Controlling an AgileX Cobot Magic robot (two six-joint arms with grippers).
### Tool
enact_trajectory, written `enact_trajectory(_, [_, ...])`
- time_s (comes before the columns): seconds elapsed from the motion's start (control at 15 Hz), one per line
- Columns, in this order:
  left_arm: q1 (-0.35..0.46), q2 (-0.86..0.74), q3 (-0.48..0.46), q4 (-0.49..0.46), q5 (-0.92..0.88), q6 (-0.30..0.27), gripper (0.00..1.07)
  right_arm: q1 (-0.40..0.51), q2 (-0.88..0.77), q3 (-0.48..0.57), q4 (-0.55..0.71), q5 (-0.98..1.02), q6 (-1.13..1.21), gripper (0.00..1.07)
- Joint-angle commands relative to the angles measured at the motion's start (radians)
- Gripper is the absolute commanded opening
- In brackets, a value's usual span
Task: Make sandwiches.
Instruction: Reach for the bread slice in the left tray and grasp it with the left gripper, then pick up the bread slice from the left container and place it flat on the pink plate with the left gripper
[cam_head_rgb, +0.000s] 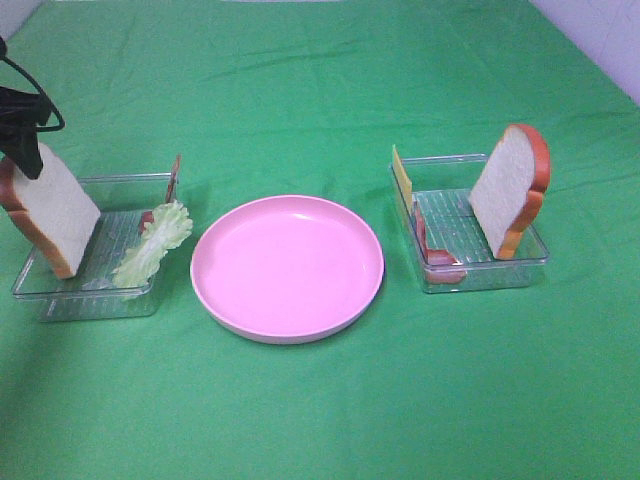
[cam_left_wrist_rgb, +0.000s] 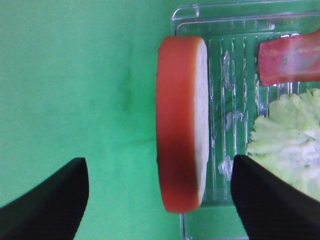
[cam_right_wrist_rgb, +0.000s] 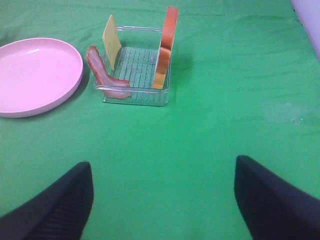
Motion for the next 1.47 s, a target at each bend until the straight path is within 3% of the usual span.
enact_trajectory(0.07, [-0.018,0.075,-0.009,-0.032,-0.081,0.001,0.73,-0.004,-0.014,0.003,0.000,-0.006,-0.012,0.74])
enact_trajectory(0.27, [-0.018,0.105,-0.009,-0.057,-0.111,0.001,0.59,-0.004,-0.014,0.003,0.000,-0.006,-0.012,0.74])
enact_trajectory(0.6, [-0.018,0.104,-0.009,-0.062,-0.120,-0.003,0.00,-0.004,-0.014,0.003,0.000,-0.006,-0.012,0.74])
enact_trajectory(1.07, [-0.018,-0.104,-0.011,-0.100,-0.058,-0.003,0.00,-0.004,-0.014,0.003,0.000,-0.006,-0.012,0.74])
enact_trajectory(1.27, [-0.018,-0.271,-0.011,-0.276,-0.031,0.026,0.00,-0.004,-0.014,0.003,0.000,-0.006,-0.012,0.74])
enact_trajectory(1.33, [-0.018,-0.297,-0.011,-0.356,-0.031,0.065,0.00,-0.004,-0.014,0.003,0.000,-0.006,-0.012,0.74])
enact_trajectory(1.47, [-0.018,-0.306,-0.011,-0.579,-0.018,0.197,0.00,-0.004,-0.014,0.003,0.000,-0.006,-0.012,0.74])
